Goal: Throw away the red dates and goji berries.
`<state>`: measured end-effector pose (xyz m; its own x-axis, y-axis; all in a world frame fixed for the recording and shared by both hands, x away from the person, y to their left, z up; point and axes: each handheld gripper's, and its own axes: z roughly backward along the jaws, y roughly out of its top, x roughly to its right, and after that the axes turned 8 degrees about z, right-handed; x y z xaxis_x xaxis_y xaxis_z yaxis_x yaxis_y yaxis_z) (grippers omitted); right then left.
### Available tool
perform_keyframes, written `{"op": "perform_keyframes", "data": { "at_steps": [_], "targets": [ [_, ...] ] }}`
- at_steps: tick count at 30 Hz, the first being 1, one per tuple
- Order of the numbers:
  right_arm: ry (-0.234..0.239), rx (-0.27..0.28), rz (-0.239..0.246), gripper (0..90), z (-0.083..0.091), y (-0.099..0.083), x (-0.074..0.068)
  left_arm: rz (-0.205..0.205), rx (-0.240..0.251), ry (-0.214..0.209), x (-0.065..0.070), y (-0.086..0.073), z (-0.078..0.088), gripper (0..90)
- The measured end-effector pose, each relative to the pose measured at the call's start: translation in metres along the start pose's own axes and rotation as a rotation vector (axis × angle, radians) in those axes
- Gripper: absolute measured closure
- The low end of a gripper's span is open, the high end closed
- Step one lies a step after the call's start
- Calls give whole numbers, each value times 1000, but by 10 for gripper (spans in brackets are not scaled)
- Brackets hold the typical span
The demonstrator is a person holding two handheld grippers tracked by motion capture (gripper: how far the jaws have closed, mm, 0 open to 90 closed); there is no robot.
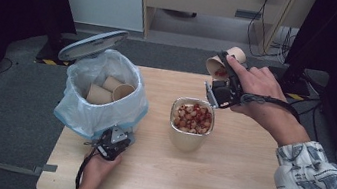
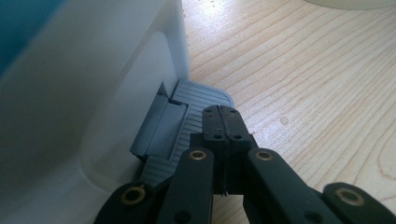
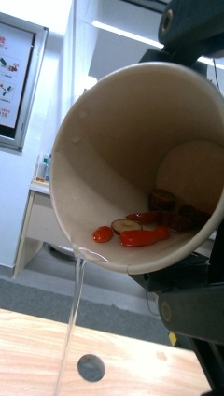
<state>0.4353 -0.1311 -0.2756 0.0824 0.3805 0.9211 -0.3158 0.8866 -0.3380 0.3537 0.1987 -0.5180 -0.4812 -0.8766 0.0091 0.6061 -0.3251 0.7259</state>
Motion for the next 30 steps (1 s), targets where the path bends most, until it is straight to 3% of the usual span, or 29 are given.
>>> {"op": "perform_keyframes", "data": {
  "at_steps": [5,18,30],
  "targets": [
    [-25,-12,53,315,0,4,0,0,0,0,0,0,0,898],
    [-43,-32,134,315,-1,7,-3,1,0,0,0,0,0,898],
    [-48,-33,142,317,0,7,-3,1,0,-1,0,0,0,898]
  ]
}}
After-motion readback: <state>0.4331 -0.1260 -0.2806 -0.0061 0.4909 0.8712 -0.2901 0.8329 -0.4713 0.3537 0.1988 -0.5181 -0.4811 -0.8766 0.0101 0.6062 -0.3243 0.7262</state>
